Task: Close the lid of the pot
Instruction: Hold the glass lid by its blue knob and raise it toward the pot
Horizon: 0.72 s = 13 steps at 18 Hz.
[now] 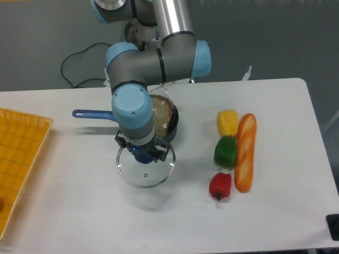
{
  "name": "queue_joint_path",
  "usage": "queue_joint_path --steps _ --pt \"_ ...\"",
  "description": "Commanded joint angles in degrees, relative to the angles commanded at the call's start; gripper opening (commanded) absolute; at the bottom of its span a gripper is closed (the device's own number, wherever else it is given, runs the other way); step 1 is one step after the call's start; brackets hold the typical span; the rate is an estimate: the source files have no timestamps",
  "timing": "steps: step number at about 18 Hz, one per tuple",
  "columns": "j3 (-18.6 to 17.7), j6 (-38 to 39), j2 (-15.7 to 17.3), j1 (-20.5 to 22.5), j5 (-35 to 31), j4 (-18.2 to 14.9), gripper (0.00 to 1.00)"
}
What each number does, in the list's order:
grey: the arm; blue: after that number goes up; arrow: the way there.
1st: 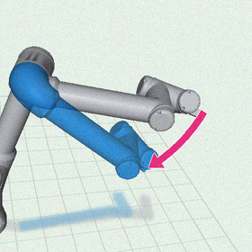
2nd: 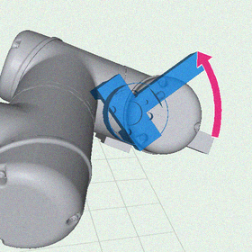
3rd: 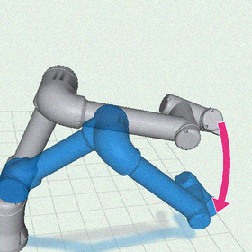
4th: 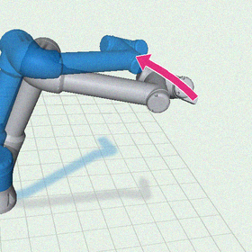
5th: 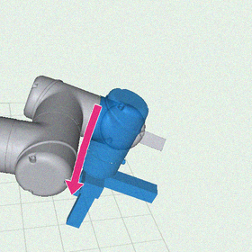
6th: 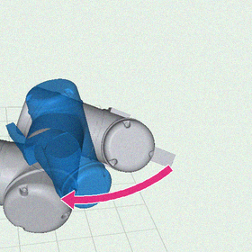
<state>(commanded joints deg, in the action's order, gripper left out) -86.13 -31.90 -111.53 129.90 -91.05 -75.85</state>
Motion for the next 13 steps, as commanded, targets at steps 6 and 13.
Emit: queue_joint_path --steps 6,13 --pt "0.1 0.0 0.3 0.3 0.0 -0.4 0.46" --pt "0.0 -0.1 0.6 0.7 -0.1 -2.3 0.46"
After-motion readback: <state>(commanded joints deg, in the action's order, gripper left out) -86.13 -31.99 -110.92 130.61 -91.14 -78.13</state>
